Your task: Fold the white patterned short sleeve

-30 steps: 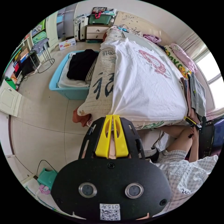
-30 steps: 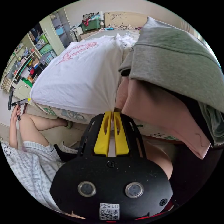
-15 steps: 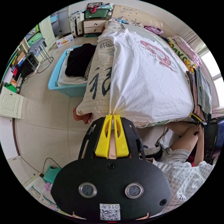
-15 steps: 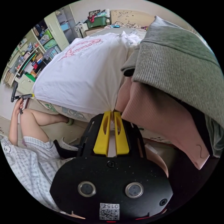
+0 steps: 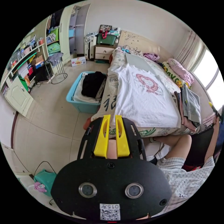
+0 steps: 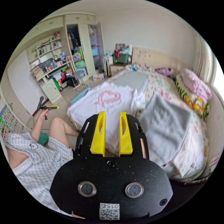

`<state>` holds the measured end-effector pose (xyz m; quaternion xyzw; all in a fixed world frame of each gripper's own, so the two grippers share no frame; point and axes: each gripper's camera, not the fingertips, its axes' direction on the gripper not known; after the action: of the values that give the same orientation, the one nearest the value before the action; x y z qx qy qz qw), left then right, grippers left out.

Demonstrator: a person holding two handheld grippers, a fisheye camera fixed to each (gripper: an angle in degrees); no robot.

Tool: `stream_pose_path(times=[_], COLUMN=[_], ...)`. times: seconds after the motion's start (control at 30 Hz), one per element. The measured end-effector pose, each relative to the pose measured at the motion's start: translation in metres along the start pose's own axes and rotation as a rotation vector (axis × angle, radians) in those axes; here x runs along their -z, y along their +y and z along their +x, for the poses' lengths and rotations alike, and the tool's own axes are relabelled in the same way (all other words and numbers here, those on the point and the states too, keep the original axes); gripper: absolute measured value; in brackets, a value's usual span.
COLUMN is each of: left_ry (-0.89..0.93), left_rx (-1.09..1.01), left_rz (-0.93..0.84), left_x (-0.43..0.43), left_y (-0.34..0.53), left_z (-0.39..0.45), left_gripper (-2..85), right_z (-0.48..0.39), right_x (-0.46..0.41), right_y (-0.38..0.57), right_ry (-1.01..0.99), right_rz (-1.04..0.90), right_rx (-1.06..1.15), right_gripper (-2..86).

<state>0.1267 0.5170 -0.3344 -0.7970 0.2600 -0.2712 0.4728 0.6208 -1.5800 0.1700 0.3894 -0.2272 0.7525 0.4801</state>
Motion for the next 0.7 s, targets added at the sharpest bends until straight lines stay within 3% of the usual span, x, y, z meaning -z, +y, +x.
stream_pose_path(times=[0.1,0.37,0.53,0.7], left_ry=[0.004,0.07,0.164,0.198], left_rx=[-0.051,-0.203,-0.293,-0.355], left_rz=[0.104,0.269,0.278,0.176], left_x=[0.032,0.042,-0.016,-0.091], left_y=[0.014,0.034,0.039,0.013], left_z=[0.019,0.082,0.115,0.143], left_gripper=[3.8,1.2,-0.2,0.0], right_z=[-0.093,-0.25,-0.27,-0.207], right_x=[0.117,0.278,0.306,0.27], right_y=[-0.094,-0.219,-0.24,-0.262], right_ry=[-0.007,-0.023,0.068,0.039], right_rz=[0.193,0.286,0.294,0.279], right_rx=[0.105,0.116,0.102,0.024], right_gripper=[9.8,10.7,9.3,8.8])
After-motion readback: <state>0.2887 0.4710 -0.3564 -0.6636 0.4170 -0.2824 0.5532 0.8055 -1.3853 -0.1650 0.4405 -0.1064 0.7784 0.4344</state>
